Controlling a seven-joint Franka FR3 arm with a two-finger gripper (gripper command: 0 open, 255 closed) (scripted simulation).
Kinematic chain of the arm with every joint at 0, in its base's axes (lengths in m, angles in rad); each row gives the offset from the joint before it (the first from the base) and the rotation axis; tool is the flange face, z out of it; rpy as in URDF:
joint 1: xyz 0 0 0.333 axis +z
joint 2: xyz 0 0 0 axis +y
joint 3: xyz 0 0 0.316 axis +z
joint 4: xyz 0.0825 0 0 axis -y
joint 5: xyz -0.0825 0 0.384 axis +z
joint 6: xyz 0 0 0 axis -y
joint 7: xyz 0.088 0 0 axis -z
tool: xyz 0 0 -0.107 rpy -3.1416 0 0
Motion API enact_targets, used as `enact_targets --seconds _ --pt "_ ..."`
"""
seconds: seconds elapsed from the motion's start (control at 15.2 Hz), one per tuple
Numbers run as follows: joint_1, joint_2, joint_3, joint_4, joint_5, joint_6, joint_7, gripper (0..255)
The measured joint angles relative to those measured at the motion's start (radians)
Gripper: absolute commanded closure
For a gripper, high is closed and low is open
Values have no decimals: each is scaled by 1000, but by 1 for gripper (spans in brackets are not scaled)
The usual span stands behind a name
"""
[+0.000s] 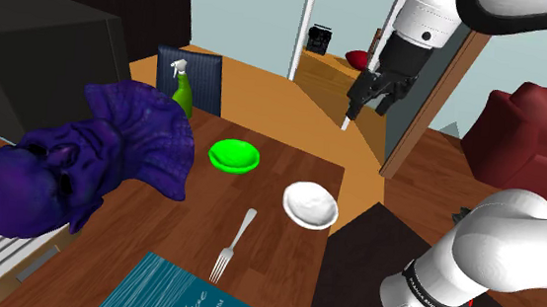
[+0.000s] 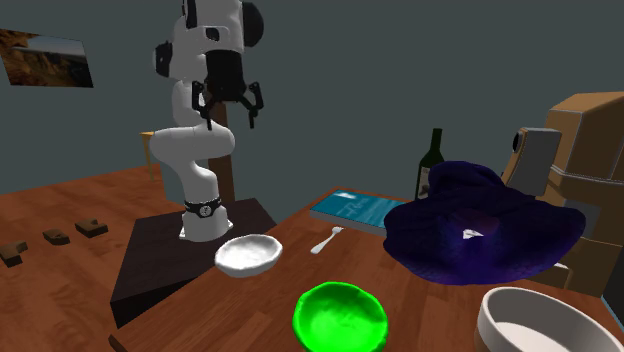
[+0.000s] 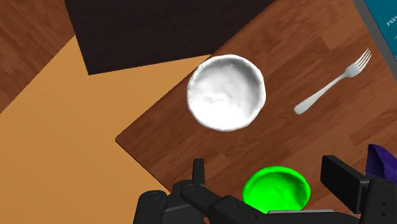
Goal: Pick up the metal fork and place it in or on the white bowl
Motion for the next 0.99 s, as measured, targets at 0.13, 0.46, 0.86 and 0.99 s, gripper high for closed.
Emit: enact_targets --seconds 0.13,0.46,0.86,0.99 --pt "1 -13 59 -42 35 34 85 0" --pt "6 -11 217 -141 130 143 302 0" --pt "-19 84 422 -175 229 285 559 0" --pt "-41 136 498 -174 253 341 647 0"
